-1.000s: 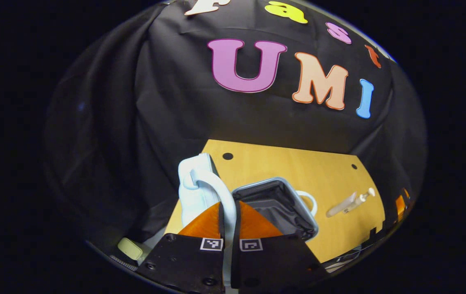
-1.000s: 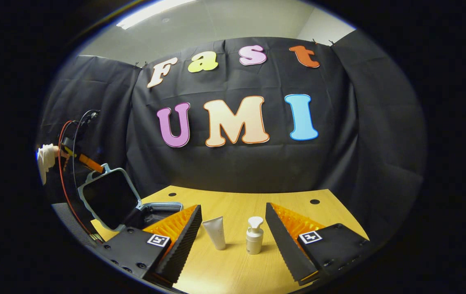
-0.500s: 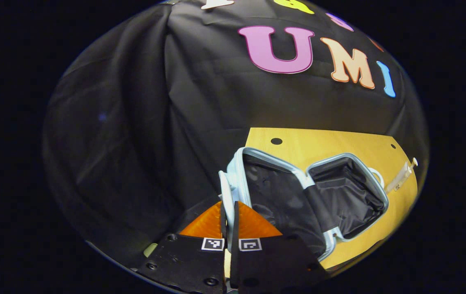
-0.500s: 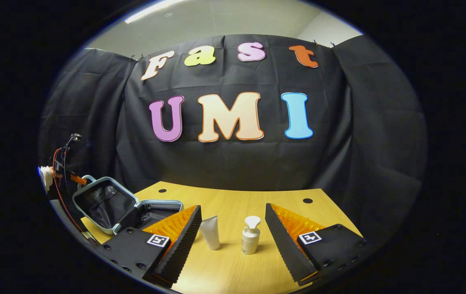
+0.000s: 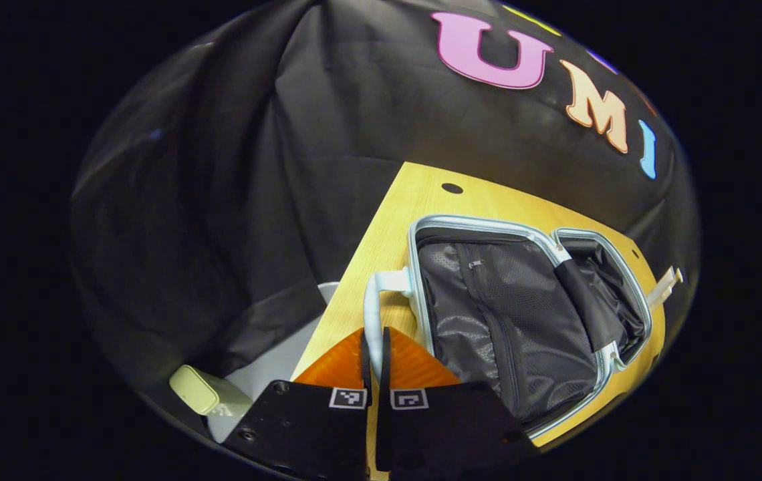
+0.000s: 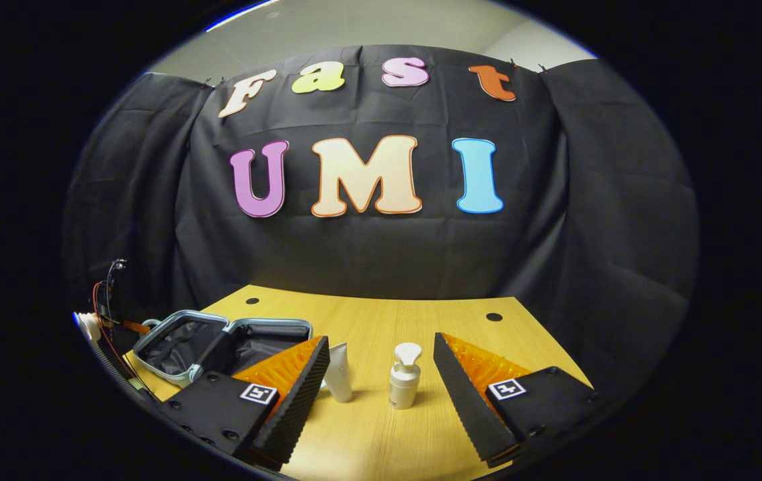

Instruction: First open the suitcase, pack the skin care products into it, and then close the suitcase.

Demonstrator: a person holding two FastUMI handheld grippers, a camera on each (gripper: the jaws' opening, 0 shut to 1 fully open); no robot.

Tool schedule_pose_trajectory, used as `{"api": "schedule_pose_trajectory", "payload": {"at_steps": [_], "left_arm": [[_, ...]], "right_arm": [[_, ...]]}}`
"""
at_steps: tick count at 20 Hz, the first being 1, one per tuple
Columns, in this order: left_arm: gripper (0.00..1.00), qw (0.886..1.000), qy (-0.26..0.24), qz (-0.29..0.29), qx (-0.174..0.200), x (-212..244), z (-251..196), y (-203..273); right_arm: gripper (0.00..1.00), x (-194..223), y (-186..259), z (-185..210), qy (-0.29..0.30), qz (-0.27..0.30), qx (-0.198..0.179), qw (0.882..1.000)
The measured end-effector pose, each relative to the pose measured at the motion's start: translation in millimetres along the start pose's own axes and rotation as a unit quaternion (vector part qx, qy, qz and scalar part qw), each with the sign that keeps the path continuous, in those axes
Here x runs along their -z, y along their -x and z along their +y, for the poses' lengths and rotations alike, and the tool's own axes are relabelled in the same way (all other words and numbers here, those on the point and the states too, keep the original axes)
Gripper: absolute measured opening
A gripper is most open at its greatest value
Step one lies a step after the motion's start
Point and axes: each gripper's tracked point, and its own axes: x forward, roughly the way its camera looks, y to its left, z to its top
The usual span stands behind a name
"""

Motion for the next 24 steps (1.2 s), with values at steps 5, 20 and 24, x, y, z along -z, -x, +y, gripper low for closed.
{"api": "schedule_pose_trajectory", "payload": {"at_steps": [5,20,24], "left_arm": [[0.10,1.000,0.015,0.004,-0.007,6,11,0],[0.95,0.959,-0.073,-0.245,0.126,-134,-294,126],[0.95,0.940,-0.065,-0.226,0.248,-100,-432,122]], "right_arm": [[0.98,7,0,1,-0.003,0.007,-0.004,1.000],[0.99,25,-24,-31,-0.027,0.013,-0.026,0.999],[0.99,35,-37,-33,-0.023,0.022,-0.041,0.999]]}}
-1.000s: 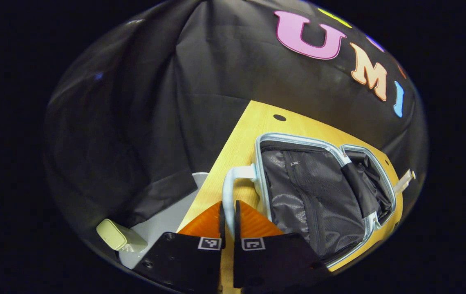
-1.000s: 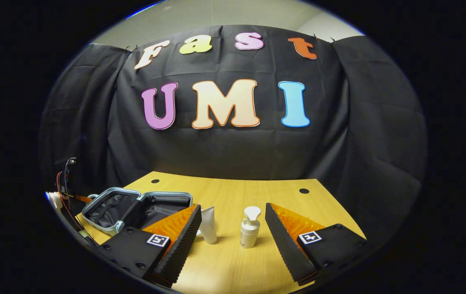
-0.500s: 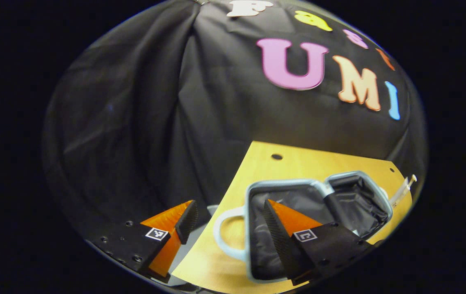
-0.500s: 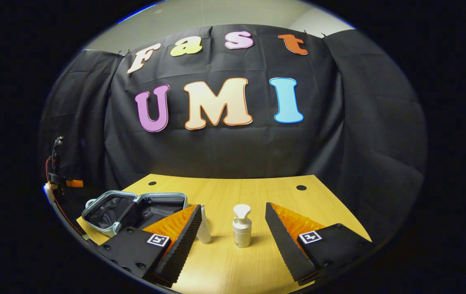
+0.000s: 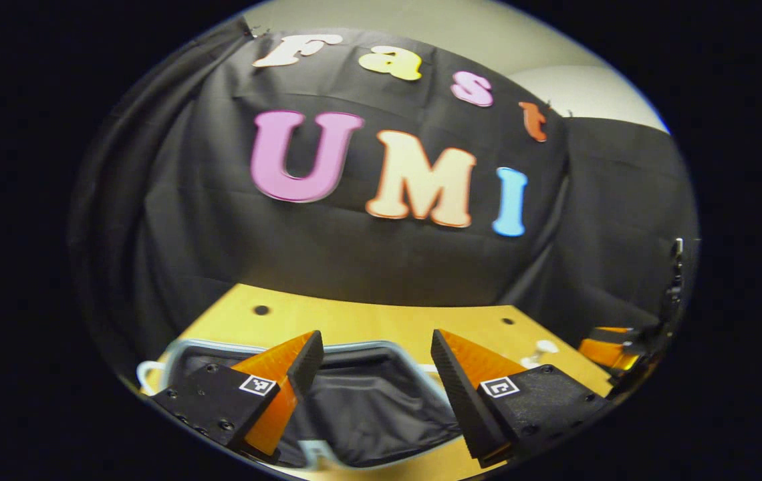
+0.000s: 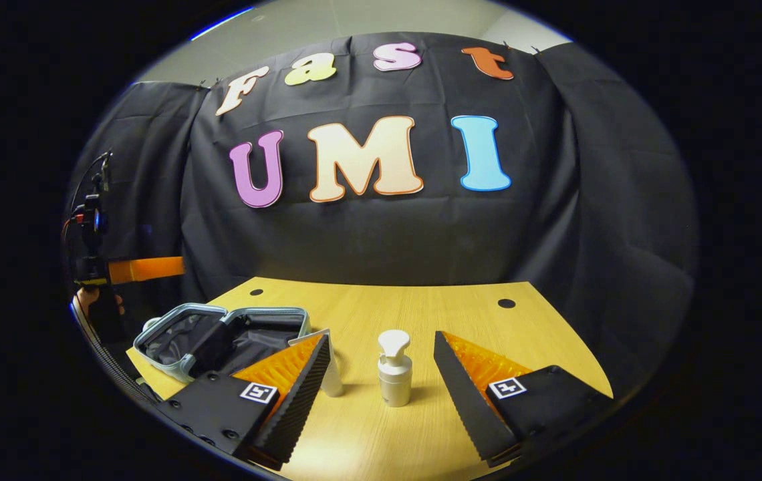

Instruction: First open the suitcase, pack the skin care products into it, and then close the suitcase.

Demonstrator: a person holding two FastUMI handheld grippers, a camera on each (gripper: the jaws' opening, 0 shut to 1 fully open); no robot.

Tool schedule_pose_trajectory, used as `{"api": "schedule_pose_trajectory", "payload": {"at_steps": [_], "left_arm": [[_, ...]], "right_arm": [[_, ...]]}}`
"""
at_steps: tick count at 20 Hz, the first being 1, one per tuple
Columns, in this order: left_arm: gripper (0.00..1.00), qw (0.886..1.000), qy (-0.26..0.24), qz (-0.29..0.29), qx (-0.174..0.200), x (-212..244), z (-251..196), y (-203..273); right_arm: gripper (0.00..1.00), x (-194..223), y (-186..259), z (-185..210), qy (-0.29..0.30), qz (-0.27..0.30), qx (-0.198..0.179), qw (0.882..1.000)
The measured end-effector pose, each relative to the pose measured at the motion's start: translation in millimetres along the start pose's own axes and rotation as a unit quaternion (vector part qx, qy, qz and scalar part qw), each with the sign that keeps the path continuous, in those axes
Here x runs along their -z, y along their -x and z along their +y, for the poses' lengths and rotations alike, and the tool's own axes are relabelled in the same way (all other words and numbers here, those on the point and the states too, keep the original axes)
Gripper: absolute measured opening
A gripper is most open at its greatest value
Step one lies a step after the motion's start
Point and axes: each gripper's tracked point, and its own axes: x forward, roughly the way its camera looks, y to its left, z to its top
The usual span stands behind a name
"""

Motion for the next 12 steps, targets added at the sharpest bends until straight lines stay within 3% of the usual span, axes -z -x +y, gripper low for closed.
{"api": "schedule_pose_trajectory", "payload": {"at_steps": [2,4,12], "left_arm": [[0.95,0.998,0.031,0.016,0.044,23,-47,-22],[0.95,0.996,0.054,0.030,0.065,42,-79,-42],[0.95,0.989,0.071,0.122,0.052,139,-112,-87]], "right_arm": [[0.99,6,-8,-2,-0.002,0.006,-0.004,1.000],[0.99,9,-18,-4,0.003,0.006,-0.004,1.000],[0.99,53,-59,-19,0.007,0.043,-0.010,0.999]]}}
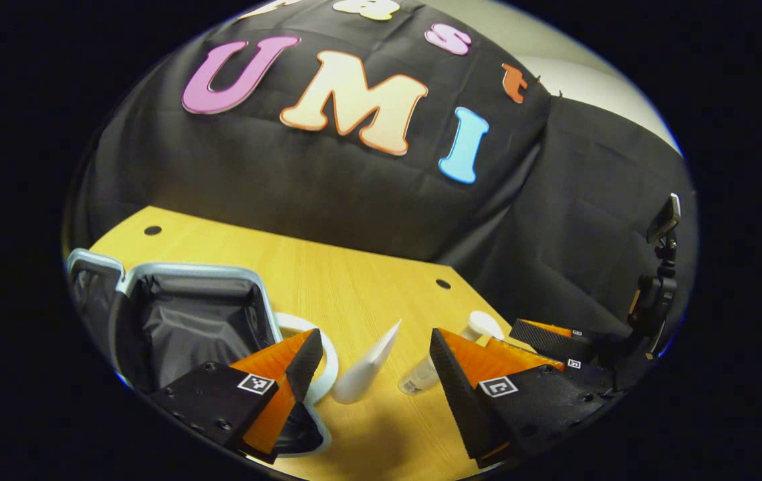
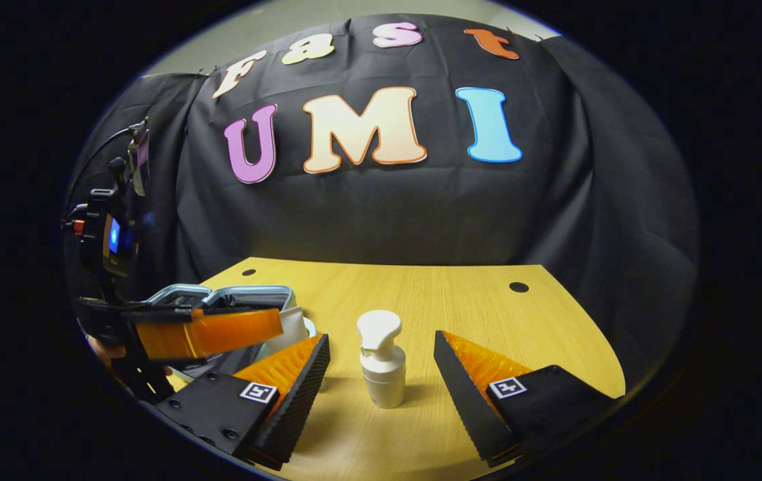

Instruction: First open the suitcase, pack the skin care products into it, and then close the suitcase.

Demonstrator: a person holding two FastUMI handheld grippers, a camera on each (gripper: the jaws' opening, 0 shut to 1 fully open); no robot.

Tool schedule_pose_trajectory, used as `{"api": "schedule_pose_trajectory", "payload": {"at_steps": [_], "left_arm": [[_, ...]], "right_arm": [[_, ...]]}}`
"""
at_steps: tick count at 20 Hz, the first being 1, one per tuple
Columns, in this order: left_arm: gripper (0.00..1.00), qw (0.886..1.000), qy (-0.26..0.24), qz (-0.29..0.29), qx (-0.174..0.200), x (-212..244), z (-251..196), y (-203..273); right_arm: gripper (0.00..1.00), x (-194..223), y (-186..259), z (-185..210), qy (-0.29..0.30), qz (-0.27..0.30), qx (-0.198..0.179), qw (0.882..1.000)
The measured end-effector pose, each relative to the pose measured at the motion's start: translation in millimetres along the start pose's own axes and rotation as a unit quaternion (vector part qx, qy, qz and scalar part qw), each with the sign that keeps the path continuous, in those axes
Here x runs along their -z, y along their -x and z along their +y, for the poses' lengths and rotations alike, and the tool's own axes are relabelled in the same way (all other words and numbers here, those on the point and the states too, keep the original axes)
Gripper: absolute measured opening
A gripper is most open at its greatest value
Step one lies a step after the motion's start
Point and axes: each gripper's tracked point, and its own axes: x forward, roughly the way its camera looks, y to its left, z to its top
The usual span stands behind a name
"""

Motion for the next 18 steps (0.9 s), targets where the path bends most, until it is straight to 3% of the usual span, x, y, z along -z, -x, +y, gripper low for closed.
{"api": "schedule_pose_trajectory", "payload": {"at_steps": [6,7,8,9,10,12,13,17,18], "left_arm": [[0.87,0.999,0.022,0.041,-0.013,36,0,-29],[0.73,0.999,0.018,0.048,-0.016,39,0,-29],[0.74,0.998,0.014,0.052,-0.018,43,2,-33],[0.66,0.998,0.011,0.056,-0.020,46,4,-35],[0.69,0.998,0.013,0.058,-0.020,48,5,-37],[0.42,0.998,0.013,0.061,-0.023,50,7,-38],[0.43,0.998,0.011,0.062,-0.024,51,9,-41],[0.24,0.998,0.012,0.064,-0.022,50,9,-37],[0.25,0.998,0.012,0.065,-0.021,47,8,-36]], "right_arm": [[0.99,20,-13,-6,0.009,0.018,-0.003,1.000],[0.96,23,-15,-7,0.009,0.020,-0.004,1.000],[0.99,24,-16,-7,0.007,0.022,-0.004,1.000],[0.99,24,-17,-7,0.006,0.022,-0.004,1.000],[0.99,24,-19,-7,0.005,0.023,-0.004,1.000],[0.99,29,-23,-7,0.005,0.028,-0.004,1.000],[0.99,32,-26,-6,0.004,0.032,-0.005,0.999],[0.96,45,-35,-1,0.004,0.049,-0.010,0.999],[0.99,47,-38,0,0.005,0.053,-0.012,0.999]]}}
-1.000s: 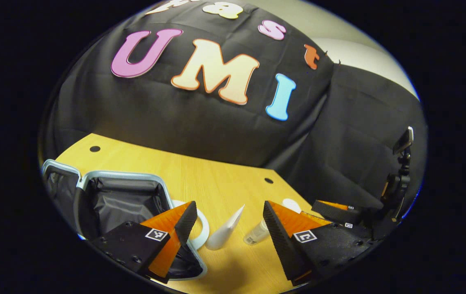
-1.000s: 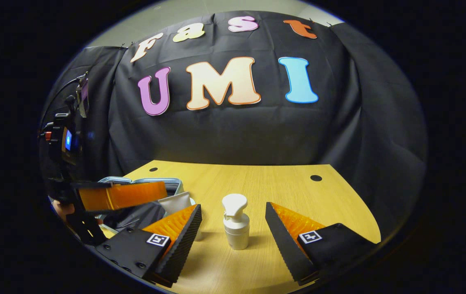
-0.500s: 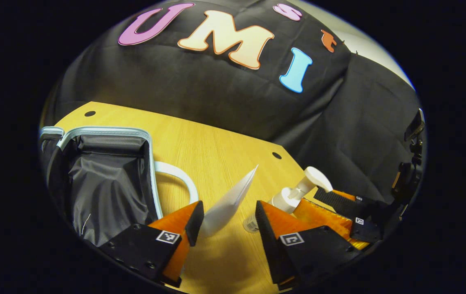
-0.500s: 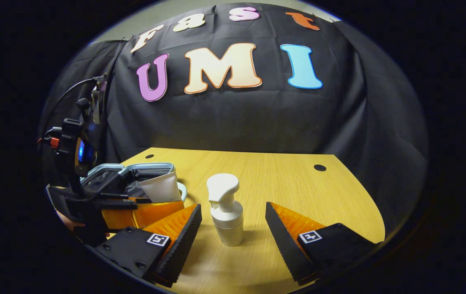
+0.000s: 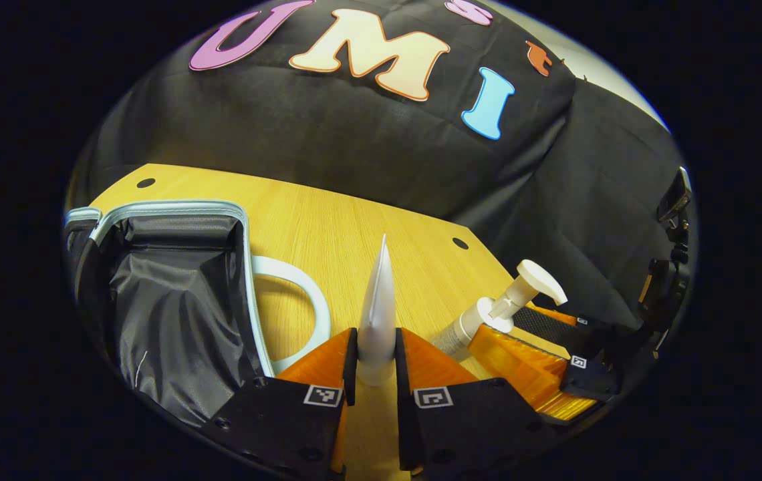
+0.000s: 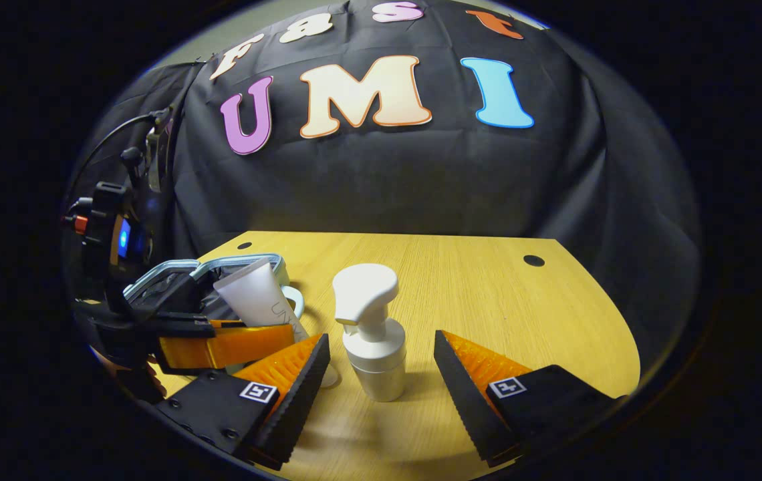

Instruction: First open the suitcase, pack the skin care products into it, and then close the suitcase.

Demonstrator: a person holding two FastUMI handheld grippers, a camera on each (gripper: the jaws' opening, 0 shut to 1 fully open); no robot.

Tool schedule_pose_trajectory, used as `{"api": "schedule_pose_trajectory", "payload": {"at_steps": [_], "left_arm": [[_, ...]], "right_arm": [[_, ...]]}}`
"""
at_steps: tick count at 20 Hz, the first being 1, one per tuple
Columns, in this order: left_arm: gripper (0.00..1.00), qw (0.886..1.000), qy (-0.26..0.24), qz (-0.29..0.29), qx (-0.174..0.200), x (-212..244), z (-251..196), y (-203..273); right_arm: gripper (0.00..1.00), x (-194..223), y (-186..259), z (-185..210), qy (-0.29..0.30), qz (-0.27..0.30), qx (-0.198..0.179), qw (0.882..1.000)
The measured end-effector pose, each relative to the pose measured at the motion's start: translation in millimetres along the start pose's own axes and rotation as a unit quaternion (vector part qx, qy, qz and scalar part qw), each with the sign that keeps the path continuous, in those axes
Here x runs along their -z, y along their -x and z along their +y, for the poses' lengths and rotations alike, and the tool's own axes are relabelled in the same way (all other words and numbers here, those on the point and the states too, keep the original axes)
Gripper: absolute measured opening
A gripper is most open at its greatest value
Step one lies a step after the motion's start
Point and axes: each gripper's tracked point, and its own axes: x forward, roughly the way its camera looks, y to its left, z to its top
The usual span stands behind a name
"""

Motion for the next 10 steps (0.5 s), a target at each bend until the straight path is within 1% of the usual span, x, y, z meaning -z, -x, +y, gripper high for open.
{"api": "schedule_pose_trajectory", "payload": {"at_steps": [3,4,5,6,7,8,10], "left_arm": [[0.24,1.000,-0.001,-0.004,0.015,-17,-8,19],[0.24,1.000,-0.008,-0.010,0.018,-27,-10,27],[0.21,1.000,-0.017,-0.015,0.019,-37,-9,36],[0.24,0.999,-0.025,-0.021,0.018,-47,-7,46],[0.24,0.999,-0.031,-0.024,0.019,-56,-4,56],[0.24,0.999,-0.032,-0.029,0.020,-63,-2,64],[0.24,0.999,-0.027,-0.034,0.017,-79,7,84]], "right_arm": [[0.98,7,-10,5,0.009,0.012,-0.005,1.000],[0.90,8,-12,4,0.013,0.012,-0.002,1.000],[0.86,11,-14,3,0.016,0.015,0.000,1.000],[0.80,14,-17,2,0.018,0.020,0.000,1.000],[0.77,19,-21,2,0.019,0.028,0.001,0.999],[0.67,21,-16,1,0.016,0.034,0.002,0.999],[0.62,20,-23,-2,0.010,0.033,0.005,0.999]]}}
